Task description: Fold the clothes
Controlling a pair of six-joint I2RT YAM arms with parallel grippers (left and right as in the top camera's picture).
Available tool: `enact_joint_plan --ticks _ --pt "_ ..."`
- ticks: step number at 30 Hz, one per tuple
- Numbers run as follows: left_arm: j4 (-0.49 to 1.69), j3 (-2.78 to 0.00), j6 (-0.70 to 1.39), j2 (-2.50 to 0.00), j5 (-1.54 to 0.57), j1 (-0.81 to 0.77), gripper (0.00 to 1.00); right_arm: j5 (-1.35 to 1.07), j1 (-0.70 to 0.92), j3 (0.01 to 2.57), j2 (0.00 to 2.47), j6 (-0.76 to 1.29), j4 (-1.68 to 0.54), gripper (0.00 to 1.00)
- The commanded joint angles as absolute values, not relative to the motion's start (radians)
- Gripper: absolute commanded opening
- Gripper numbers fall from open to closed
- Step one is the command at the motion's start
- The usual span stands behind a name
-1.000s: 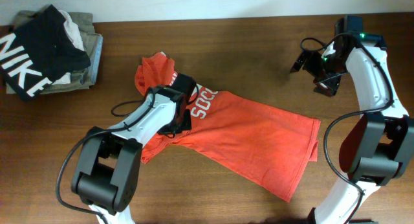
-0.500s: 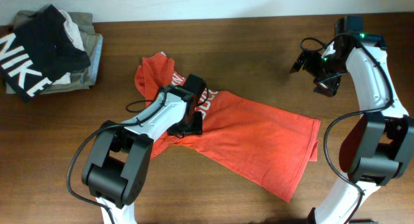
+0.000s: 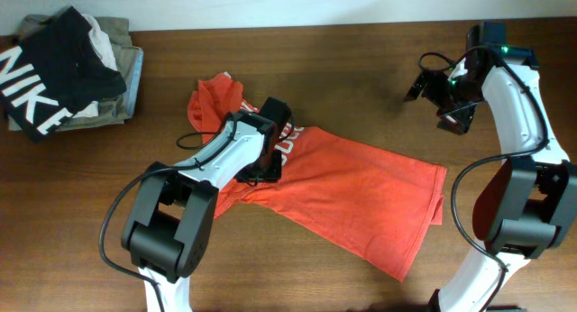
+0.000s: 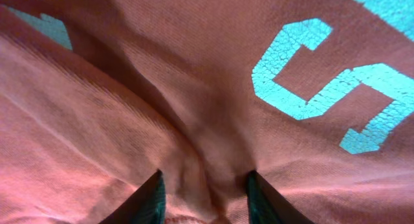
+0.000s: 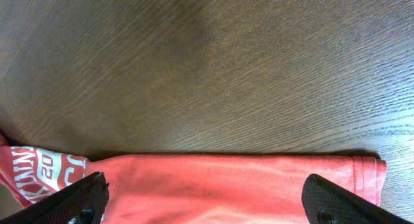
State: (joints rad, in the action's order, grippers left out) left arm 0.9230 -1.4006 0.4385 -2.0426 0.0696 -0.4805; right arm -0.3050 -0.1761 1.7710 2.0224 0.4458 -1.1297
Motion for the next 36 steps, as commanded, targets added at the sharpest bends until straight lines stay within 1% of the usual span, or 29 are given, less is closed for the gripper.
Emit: enact_joint_plan --ticks 1,3,4,7,9,11,12,16,18,19,20,21,24,26,28,30,32,36 --pt "0.921 -1.396 0.433 -2.053 0.068 -0.482 0.36 -0.303 -0.177 1.785 1.998 0.45 -1.13 0.99" --pt "0.924 -1.396 0.433 -2.053 0.068 -0.482 0.35 -0.303 -0.177 1.785 1.998 0.45 -1.13 0.99" --pt "0.928 -1.396 0.433 -2.053 0.073 -0.482 0.32 -0.303 -0.177 1.785 1.998 0.45 -1.13 0.99" --pt "0.942 -1.396 0.433 -2.053 0.096 -0.482 0.32 -0.303 -0.177 1.785 1.998 0.45 -1.13 0.99" --pt "0.945 -1.396 0.433 -2.053 0.096 -0.482 0.27 -0.303 -0.177 1.785 1.998 0.45 -1.13 0.99" --pt "0.956 -1.411 0.433 -2.053 0.103 -0.482 0.26 -0.303 -0.177 1.785 1.998 0.45 -1.13 0.99" --pt "0.967 -1.427 0.432 -2.053 0.106 -0.482 0.22 -0.303 -0.177 1.785 1.998 0.45 -1.13 0.99" --pt "0.975 -1.433 0.432 -2.053 0.107 -0.482 0.21 -0.303 -0.177 1.785 1.998 0.45 -1.13 0.99" --pt "0.982 -1.433 0.432 -2.053 0.124 -0.482 0.13 -0.303 -0.177 1.785 1.998 0.45 -1.13 0.99" --pt "0.983 -1.433 0.432 -2.053 0.129 -0.482 0.13 -0.303 -0.177 1.785 1.998 0.45 -1.13 0.99" --pt "0.986 -1.433 0.432 -2.053 0.128 -0.482 0.09 -0.303 -0.177 1.785 1.998 0.45 -1.13 0.99" --pt "0.99 -1.436 0.432 -2.053 0.129 -0.482 0.02 -0.303 -0.177 1.785 1.998 0.45 -1.13 0.99" --pt "1.026 -1.476 0.432 -2.053 0.133 -0.482 0.0 -0.303 -0.177 1.785 1.998 0.45 -1.13 0.99" --pt "1.097 -1.549 0.432 -2.053 0.163 -0.482 0.0 -0.303 -0.177 1.785 1.998 0.45 -1.13 0.99" --pt "1.209 -1.681 0.433 -2.033 0.221 -0.482 0.0 -0.303 -0.177 1.785 1.998 0.45 -1.13 0.99" --pt "1.279 -1.807 0.432 -1.967 0.281 -0.482 0.0 -0.303 -0.177 1.785 1.998 0.45 -1.13 0.99" --pt "1.322 -1.906 0.432 -1.885 0.296 -0.469 0.0 -0.303 -0.177 1.785 1.998 0.45 -1.13 0.99" --pt "1.344 -2.076 0.429 -1.585 0.375 -0.327 0.0 -0.303 -0.177 1.785 1.998 0.45 -1.13 0.99"
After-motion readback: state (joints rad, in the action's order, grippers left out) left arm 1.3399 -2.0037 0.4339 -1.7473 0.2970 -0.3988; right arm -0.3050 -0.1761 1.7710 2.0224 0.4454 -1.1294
